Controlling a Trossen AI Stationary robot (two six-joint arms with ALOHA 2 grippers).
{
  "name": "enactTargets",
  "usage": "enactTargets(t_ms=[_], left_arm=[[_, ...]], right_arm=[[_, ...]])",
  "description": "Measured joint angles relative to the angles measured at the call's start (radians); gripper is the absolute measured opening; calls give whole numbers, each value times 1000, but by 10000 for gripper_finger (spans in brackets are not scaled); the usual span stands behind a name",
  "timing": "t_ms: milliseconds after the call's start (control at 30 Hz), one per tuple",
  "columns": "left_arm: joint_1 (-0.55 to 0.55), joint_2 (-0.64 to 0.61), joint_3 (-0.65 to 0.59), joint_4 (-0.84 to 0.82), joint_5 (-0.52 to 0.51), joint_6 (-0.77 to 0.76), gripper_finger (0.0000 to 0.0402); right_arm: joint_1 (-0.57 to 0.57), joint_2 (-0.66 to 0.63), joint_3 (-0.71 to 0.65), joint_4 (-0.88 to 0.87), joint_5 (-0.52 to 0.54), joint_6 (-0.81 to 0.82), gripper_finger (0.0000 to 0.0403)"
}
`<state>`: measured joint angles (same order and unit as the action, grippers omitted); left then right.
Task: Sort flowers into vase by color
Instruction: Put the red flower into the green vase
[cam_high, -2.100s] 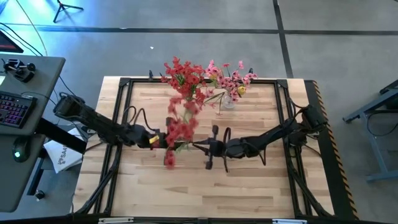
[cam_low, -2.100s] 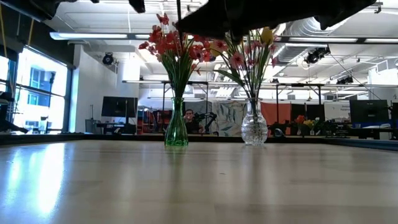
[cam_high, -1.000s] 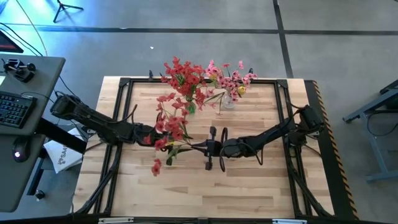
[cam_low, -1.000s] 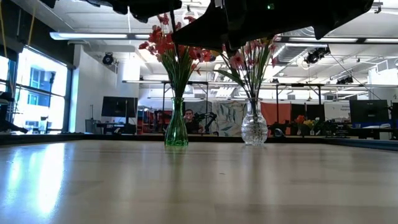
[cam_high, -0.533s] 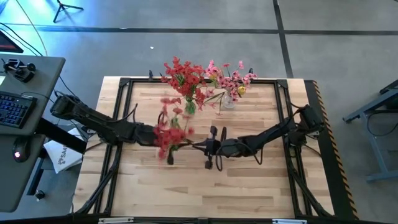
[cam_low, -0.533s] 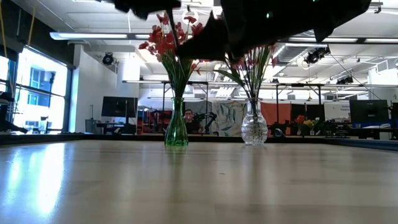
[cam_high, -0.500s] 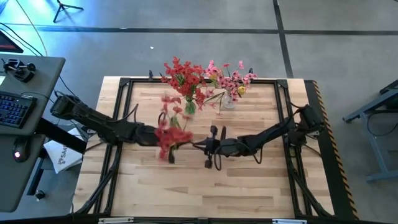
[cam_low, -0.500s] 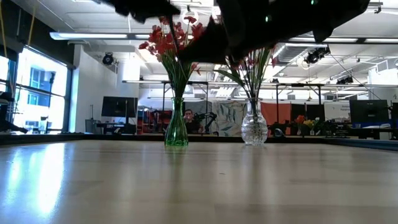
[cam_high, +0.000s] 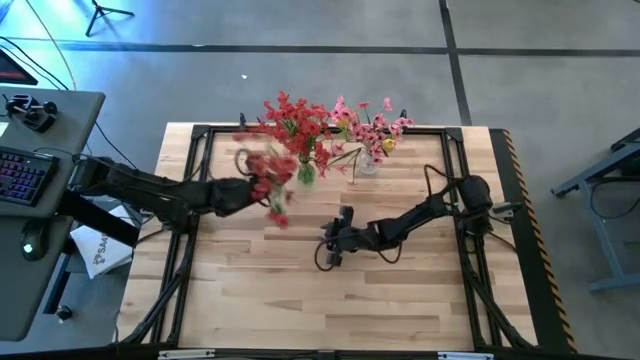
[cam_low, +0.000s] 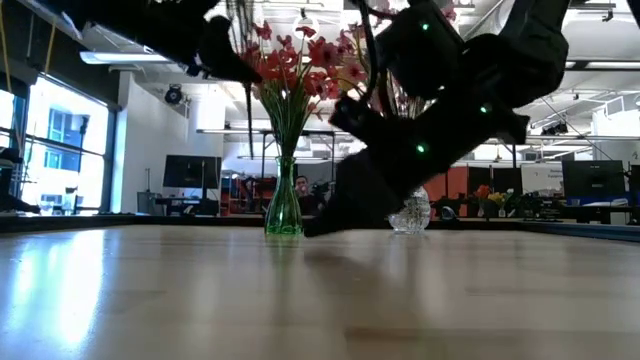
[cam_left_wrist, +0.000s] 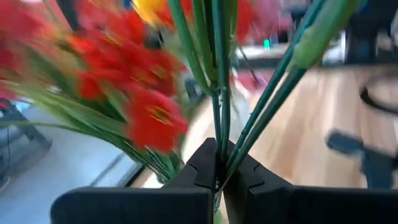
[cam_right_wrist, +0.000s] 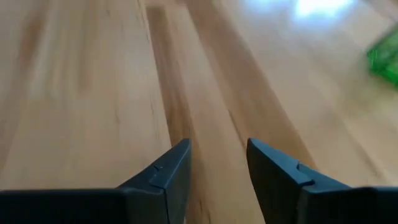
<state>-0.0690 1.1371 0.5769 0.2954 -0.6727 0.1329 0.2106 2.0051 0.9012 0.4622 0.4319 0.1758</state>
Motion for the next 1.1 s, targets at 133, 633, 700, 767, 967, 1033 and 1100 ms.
enactTargets(t_ms=[133, 633, 700, 767, 967, 1033, 1100], left_arm=[[53, -72, -87, 237, 78, 78, 0], [302, 42, -132, 460, 317, -28, 0], [314, 58, -132, 466, 329, -38, 0], [321, 69, -127, 469, 330, -50, 0], [334, 103, -42, 408, 375, -58, 0], [342, 124, 0, 338, 383, -71, 0], [352, 145, 44, 253, 384, -77, 0]], right_arm=[[20, -35, -1, -144, 100, 28, 151], [194, -419, 0, -917, 547, 370, 144], [216, -440, 0, -949, 564, 415, 144], [235, -447, 0, -954, 588, 427, 144], [255, -448, 0, -950, 608, 430, 144], [255, -448, 0, -949, 607, 430, 144], [255, -448, 0, -949, 604, 431, 144]])
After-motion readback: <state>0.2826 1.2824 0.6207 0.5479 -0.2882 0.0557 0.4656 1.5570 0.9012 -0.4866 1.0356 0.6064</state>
